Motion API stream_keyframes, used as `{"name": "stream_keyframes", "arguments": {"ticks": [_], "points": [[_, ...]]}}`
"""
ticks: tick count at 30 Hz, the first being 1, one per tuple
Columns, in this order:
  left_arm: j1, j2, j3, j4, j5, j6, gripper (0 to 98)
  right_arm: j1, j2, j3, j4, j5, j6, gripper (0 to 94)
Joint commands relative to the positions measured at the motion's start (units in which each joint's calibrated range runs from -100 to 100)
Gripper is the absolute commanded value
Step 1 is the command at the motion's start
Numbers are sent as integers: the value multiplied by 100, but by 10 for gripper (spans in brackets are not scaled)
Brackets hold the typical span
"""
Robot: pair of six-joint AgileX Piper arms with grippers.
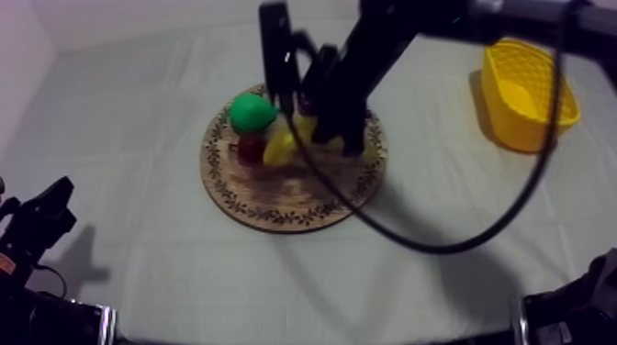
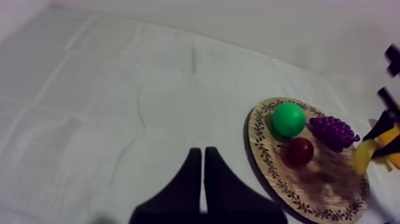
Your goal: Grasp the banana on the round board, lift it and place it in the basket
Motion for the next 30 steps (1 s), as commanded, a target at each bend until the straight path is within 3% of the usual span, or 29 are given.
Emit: {"name": "stream_keyframes", "arguments": {"ticks": [1,11,23,30], "points": [[0,0,-3,-3,0,-1,1,182,-922,-90,-50,307,-52,106],[0,0,-3,-3,0,-1,1,1425,-2493,-554,-222,730,-359,114],[0,0,-3,-3,0,2,1,2901,-2406,274,-112,-220,-498,164],[0,0,-3,-3,0,-1,1,3385,-1854,583,-20,-625,-522,167]]}}
